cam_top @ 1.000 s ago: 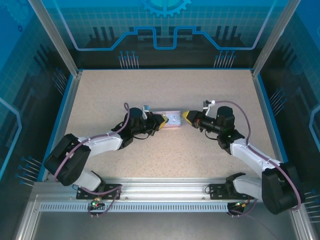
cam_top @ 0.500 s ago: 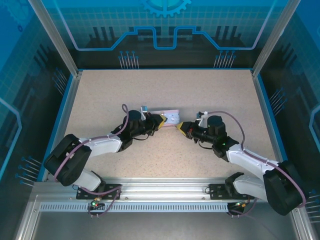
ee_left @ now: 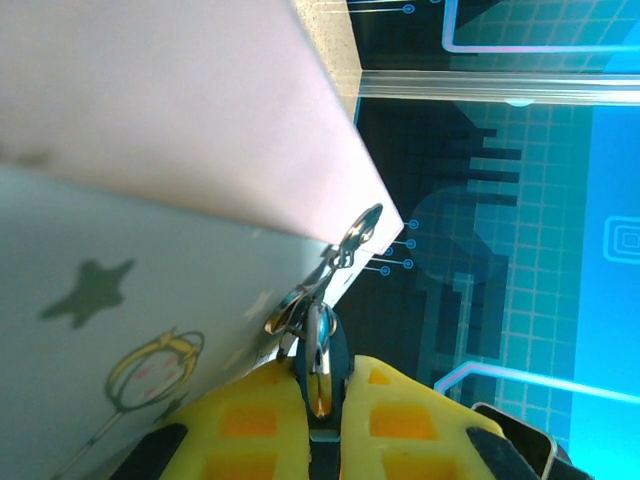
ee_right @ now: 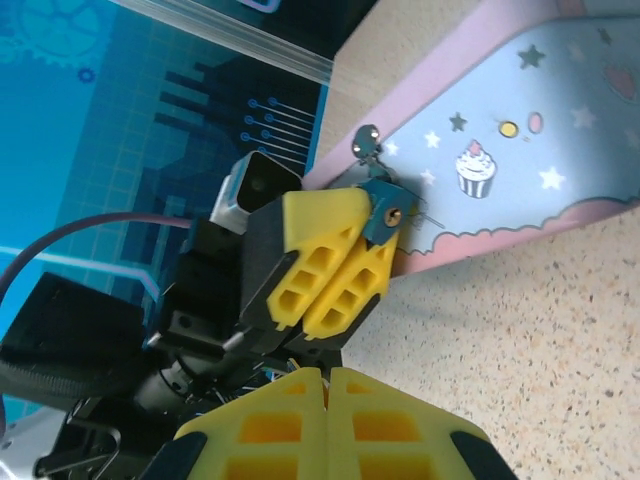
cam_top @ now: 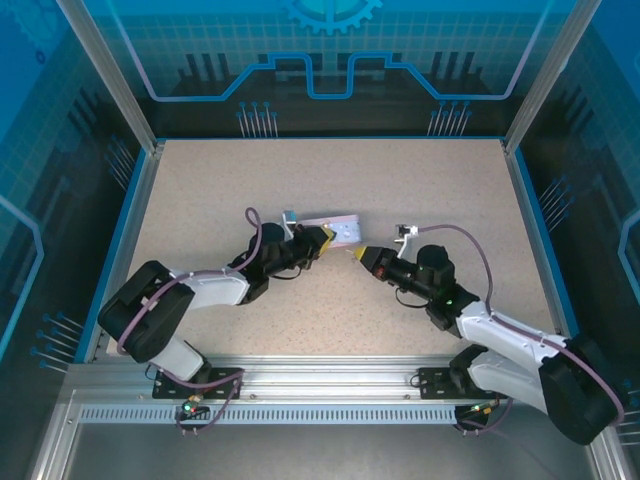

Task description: Unlock a padlock with a key

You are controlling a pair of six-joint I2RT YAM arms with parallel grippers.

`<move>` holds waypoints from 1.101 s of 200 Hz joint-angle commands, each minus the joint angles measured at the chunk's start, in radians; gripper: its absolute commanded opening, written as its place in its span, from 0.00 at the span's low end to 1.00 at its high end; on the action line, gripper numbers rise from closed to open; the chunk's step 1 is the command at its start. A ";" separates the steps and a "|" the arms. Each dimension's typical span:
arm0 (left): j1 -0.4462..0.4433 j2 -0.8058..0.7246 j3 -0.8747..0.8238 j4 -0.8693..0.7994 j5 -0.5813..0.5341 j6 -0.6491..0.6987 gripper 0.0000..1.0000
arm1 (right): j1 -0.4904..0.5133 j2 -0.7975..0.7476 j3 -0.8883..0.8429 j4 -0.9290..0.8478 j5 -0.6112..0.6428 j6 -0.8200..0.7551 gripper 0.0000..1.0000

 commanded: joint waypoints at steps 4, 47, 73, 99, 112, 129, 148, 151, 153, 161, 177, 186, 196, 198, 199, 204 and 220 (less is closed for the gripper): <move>-0.009 0.048 0.005 0.112 -0.022 -0.027 0.00 | 0.005 -0.034 -0.040 0.021 0.029 -0.100 0.00; -0.009 0.057 0.011 0.115 -0.028 -0.023 0.00 | -0.001 -0.042 -0.042 0.018 0.020 -0.121 0.00; -0.010 0.055 0.010 0.117 -0.026 -0.022 0.00 | -0.008 -0.034 -0.051 0.037 0.010 -0.119 0.00; -0.009 0.048 0.007 0.116 -0.028 -0.018 0.00 | -0.014 -0.020 -0.041 0.005 0.013 -0.081 0.00; -0.010 0.044 0.001 0.120 -0.040 -0.019 0.00 | -0.028 0.009 -0.016 -0.058 0.021 0.001 0.00; -0.011 0.031 -0.008 0.124 -0.058 -0.018 0.00 | -0.040 0.075 0.003 -0.058 0.018 0.140 0.00; -0.011 0.017 -0.017 0.126 -0.082 -0.017 0.00 | -0.024 0.140 -0.004 0.046 0.044 0.291 0.00; -0.013 0.013 -0.019 0.124 -0.085 -0.016 0.00 | -0.020 0.146 -0.002 0.053 0.050 0.306 0.00; -0.012 0.011 -0.019 0.123 -0.087 -0.017 0.00 | -0.017 0.149 0.002 0.053 0.055 0.313 0.00; -0.012 0.005 -0.020 0.122 -0.093 -0.014 0.00 | -0.002 0.154 0.019 0.045 0.075 0.332 0.00; -0.012 -0.008 -0.020 0.107 -0.097 -0.015 0.00 | 0.027 0.148 0.059 0.020 0.110 0.335 0.00; -0.012 -0.014 -0.019 0.100 -0.098 -0.011 0.00 | 0.040 0.137 0.080 -0.004 0.129 0.334 0.00; -0.013 -0.016 -0.018 0.098 -0.095 -0.009 0.00 | 0.047 0.125 0.090 -0.023 0.152 0.338 0.00; -0.012 -0.017 -0.019 0.097 -0.095 -0.009 0.00 | 0.048 0.124 0.093 -0.027 0.155 0.341 0.00; -0.012 -0.016 -0.019 0.099 -0.095 -0.008 0.00 | 0.048 0.123 0.094 -0.029 0.156 0.341 0.00; -0.013 -0.016 -0.021 0.102 -0.093 -0.008 0.00 | 0.048 0.119 0.097 -0.039 0.163 0.348 0.00; -0.012 -0.011 -0.027 0.121 -0.088 -0.012 0.00 | 0.049 0.129 0.103 -0.043 0.178 0.371 0.00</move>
